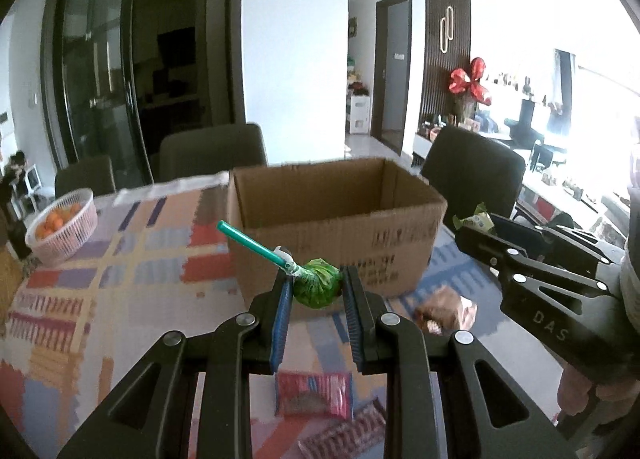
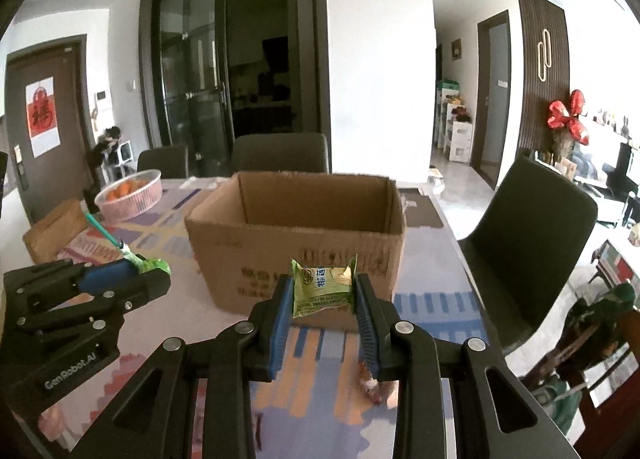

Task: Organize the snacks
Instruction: 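Carry the lollipop and green-yellow packet into the box and open both tools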

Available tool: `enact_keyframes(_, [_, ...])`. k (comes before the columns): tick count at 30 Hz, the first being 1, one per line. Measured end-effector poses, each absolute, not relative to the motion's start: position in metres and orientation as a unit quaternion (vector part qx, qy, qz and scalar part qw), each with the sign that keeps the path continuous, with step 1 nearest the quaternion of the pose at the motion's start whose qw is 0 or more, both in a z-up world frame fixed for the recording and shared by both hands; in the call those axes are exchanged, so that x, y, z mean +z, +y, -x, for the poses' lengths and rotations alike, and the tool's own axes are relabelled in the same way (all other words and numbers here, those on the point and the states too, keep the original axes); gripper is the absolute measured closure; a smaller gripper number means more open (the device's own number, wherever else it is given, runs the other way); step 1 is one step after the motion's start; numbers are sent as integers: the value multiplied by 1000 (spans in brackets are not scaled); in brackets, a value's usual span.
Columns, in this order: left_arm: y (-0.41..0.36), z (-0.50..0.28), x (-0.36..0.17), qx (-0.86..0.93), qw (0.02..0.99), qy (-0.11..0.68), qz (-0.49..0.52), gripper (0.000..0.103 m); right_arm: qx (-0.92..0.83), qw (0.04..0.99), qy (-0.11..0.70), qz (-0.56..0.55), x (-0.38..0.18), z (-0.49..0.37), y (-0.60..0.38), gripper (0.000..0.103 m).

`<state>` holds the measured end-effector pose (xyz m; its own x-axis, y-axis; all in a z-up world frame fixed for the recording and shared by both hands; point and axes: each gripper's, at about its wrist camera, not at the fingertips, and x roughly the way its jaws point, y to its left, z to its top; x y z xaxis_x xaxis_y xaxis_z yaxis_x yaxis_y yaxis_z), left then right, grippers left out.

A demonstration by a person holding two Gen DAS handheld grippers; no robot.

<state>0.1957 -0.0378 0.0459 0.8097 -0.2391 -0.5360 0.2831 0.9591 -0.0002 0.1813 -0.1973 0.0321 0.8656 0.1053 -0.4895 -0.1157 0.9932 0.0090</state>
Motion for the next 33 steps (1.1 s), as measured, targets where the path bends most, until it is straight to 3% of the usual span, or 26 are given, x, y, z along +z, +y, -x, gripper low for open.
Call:
enact_keyframes(14, [-49, -260, 84, -137, 956, 256, -48, 77, 71, 960, 272, -8, 62, -259, -223, 71])
enact_keyframes(33, [-57, -346, 54, -146, 919, 366, -27, 77, 90, 929, 360, 0, 40, -339, -227, 71])
